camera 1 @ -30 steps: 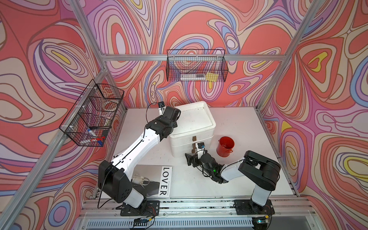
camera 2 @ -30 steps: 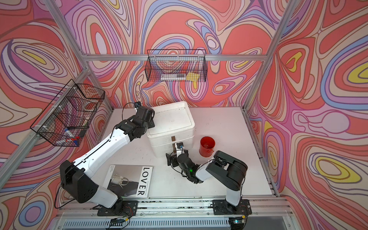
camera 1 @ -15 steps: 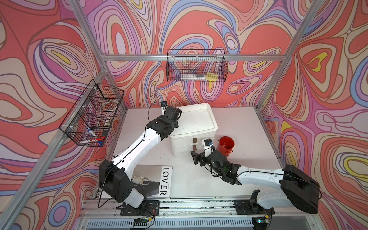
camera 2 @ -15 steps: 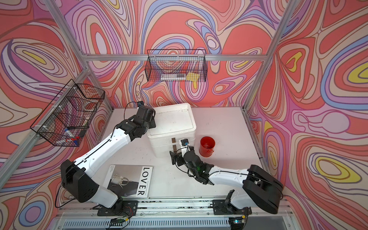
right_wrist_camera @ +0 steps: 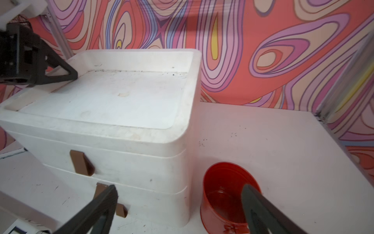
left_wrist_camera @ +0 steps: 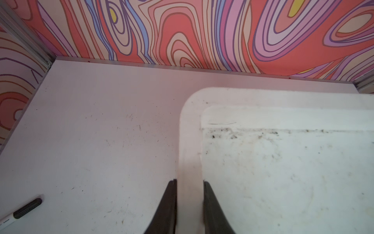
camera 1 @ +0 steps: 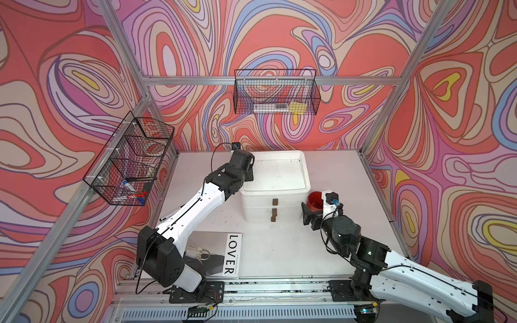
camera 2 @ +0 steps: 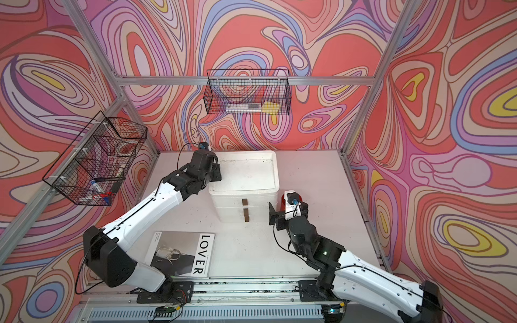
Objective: Place the umbrella in the drawer by color
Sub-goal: Close the drawer in the storage box, then reset both arms
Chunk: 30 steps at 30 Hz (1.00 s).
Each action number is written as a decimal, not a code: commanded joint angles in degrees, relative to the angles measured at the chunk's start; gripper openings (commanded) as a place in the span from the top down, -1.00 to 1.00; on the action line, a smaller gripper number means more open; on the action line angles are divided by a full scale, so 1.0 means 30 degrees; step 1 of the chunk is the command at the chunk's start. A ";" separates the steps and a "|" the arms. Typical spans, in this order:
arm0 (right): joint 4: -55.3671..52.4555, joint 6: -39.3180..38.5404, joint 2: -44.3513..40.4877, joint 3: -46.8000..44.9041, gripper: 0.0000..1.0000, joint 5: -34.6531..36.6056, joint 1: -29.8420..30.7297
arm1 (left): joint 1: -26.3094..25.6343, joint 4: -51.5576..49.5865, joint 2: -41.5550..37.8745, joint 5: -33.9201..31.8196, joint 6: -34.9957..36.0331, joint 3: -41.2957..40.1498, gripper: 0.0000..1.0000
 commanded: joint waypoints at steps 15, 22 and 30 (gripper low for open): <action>0.3341 -0.4049 -0.1653 -0.3973 -0.97 0.8596 -0.0010 | -0.0951 -0.1674 -0.6147 0.4202 -0.1853 -0.3663 -0.78; 0.2711 -0.5460 -0.3956 -0.3436 -0.96 0.8981 -0.0212 | -0.1061 -0.3300 -1.0352 0.5254 -0.1983 -0.3459 -0.89; 0.5044 -0.9580 -0.6804 -0.4735 -0.96 0.8521 -0.0978 | -0.1072 -0.5179 -1.4476 0.4865 -0.0204 -0.4007 -0.98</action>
